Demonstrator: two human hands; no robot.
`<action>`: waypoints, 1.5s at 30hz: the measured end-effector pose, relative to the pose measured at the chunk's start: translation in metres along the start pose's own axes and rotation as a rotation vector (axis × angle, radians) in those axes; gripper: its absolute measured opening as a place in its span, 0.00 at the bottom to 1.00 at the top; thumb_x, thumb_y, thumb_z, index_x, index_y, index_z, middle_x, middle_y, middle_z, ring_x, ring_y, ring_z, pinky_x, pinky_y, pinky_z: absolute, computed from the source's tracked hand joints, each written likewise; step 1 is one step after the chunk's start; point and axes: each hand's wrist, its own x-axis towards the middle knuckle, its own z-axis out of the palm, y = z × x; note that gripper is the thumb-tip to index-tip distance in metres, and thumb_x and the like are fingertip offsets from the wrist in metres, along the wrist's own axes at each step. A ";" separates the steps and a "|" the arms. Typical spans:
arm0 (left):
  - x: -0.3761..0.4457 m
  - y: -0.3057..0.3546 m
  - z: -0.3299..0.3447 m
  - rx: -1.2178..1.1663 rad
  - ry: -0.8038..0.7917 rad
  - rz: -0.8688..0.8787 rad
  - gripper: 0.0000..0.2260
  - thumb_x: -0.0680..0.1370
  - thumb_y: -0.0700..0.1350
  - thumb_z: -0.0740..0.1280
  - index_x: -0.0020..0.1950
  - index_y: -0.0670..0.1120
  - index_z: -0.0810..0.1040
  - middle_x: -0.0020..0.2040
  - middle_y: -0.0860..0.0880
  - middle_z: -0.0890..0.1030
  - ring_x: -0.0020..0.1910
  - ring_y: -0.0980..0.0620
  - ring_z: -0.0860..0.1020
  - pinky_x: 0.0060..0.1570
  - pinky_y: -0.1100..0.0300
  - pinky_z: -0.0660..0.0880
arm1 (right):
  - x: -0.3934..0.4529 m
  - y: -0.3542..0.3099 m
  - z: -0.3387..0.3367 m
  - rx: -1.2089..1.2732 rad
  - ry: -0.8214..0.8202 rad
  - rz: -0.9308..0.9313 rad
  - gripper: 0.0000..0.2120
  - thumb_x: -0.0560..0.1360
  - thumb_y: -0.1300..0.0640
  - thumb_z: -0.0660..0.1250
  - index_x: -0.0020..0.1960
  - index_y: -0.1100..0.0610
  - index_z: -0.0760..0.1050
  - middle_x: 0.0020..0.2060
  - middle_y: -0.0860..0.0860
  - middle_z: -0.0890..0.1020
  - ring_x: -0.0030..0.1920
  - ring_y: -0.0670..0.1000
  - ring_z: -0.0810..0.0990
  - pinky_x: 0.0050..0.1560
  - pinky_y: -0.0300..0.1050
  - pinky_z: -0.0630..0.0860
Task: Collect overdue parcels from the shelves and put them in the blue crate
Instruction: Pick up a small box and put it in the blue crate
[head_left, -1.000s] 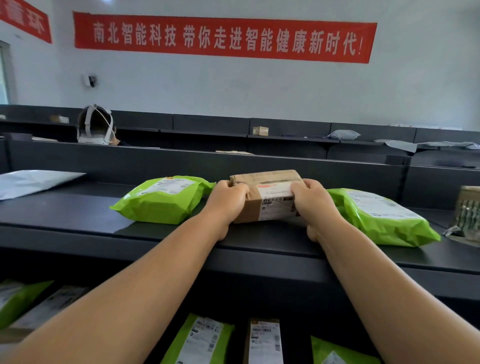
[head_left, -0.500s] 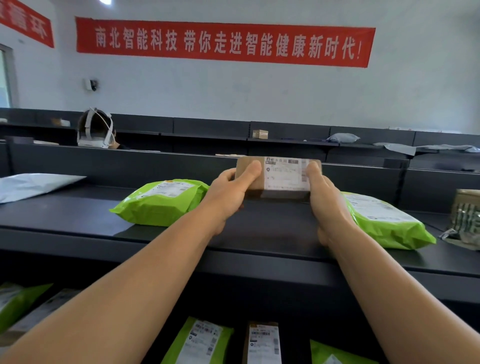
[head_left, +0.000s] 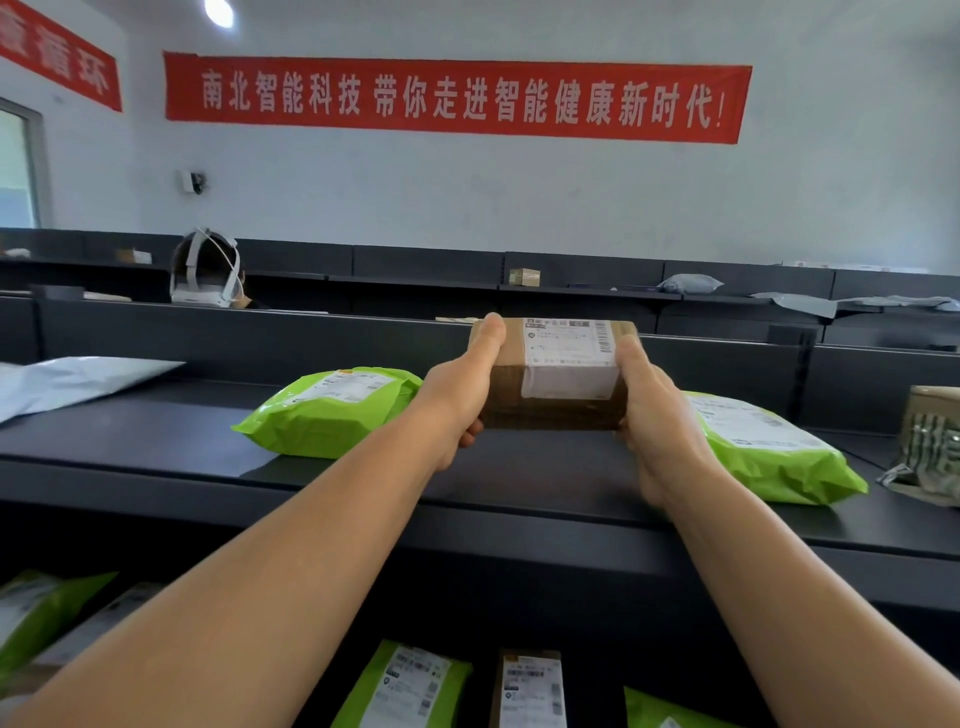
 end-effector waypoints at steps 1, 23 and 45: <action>0.000 0.000 0.000 0.007 -0.002 -0.004 0.42 0.69 0.77 0.51 0.65 0.46 0.75 0.41 0.48 0.73 0.36 0.51 0.70 0.32 0.59 0.67 | 0.000 0.000 0.000 -0.015 0.004 -0.004 0.37 0.62 0.26 0.58 0.62 0.47 0.75 0.54 0.45 0.82 0.56 0.50 0.80 0.62 0.55 0.74; -0.006 0.005 0.011 -0.017 -0.007 -0.033 0.40 0.71 0.75 0.49 0.69 0.47 0.71 0.44 0.46 0.72 0.35 0.51 0.68 0.29 0.59 0.66 | 0.000 0.000 -0.011 0.019 -0.034 0.011 0.29 0.72 0.30 0.58 0.61 0.50 0.75 0.52 0.47 0.81 0.52 0.49 0.78 0.48 0.47 0.74; -0.127 0.022 0.091 -0.326 0.030 0.475 0.15 0.82 0.59 0.53 0.59 0.55 0.74 0.50 0.58 0.79 0.46 0.63 0.76 0.46 0.65 0.71 | -0.083 -0.031 -0.109 0.215 0.067 -0.196 0.15 0.81 0.42 0.55 0.59 0.46 0.75 0.52 0.45 0.83 0.55 0.46 0.80 0.54 0.43 0.77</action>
